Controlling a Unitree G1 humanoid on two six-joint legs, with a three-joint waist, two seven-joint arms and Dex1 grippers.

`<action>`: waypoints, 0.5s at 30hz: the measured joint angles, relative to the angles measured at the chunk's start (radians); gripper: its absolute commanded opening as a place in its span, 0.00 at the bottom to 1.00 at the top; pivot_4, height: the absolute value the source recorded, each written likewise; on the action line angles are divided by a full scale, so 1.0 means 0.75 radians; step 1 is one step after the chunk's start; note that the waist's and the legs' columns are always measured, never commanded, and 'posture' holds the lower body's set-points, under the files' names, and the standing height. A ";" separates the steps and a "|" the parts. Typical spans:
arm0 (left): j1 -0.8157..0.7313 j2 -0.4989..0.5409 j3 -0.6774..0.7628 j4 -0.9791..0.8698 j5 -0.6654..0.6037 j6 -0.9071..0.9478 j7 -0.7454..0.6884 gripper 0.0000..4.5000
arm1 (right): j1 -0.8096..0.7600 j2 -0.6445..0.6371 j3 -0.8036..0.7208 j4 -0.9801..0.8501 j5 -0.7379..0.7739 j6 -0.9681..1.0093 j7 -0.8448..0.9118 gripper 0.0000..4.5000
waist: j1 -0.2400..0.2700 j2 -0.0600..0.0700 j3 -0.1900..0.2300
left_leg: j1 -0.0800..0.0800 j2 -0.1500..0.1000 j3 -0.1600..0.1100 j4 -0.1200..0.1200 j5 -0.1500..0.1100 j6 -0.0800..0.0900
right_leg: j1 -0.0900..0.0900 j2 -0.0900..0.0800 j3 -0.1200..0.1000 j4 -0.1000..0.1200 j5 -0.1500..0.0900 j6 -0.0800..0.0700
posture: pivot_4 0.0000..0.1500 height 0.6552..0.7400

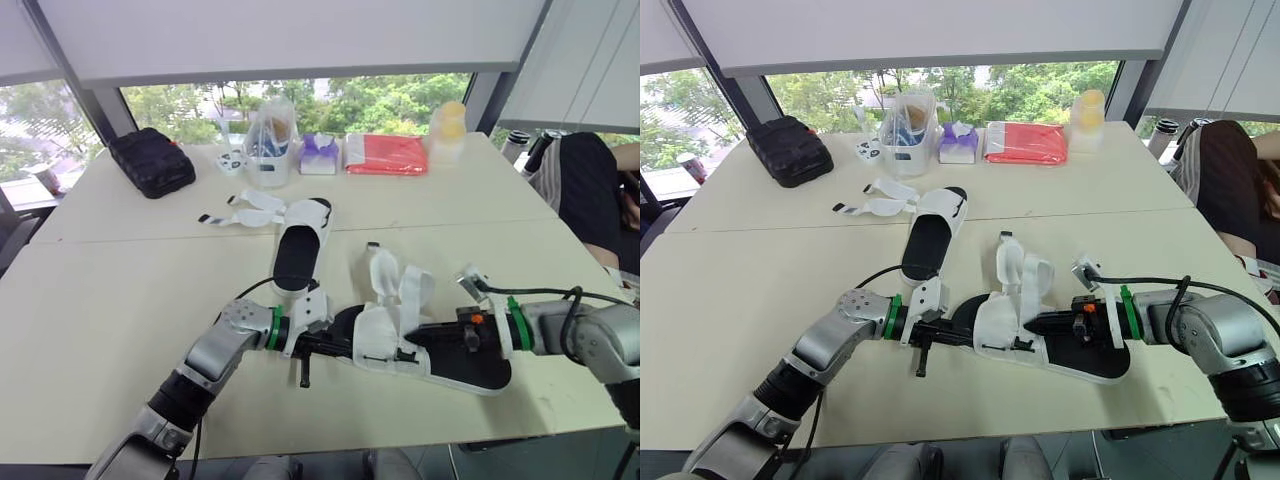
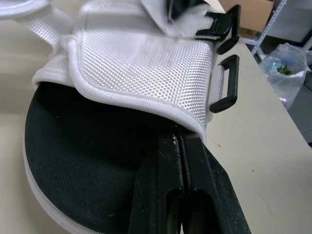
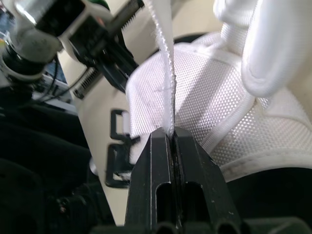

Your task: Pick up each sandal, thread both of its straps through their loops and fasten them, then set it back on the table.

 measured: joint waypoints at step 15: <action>-0.005 0.000 0.002 0.000 -0.023 0.042 -0.023 0.00 | 0.008 -0.004 -0.061 -0.057 -0.024 -0.059 0.130 0.01 | -0.001 0.000 0.000 | -0.001 0.000 0.000 -0.001 0.000 0.000 | -0.001 0.000 0.000 0.000 0.000 0.000 | 1.00 1.00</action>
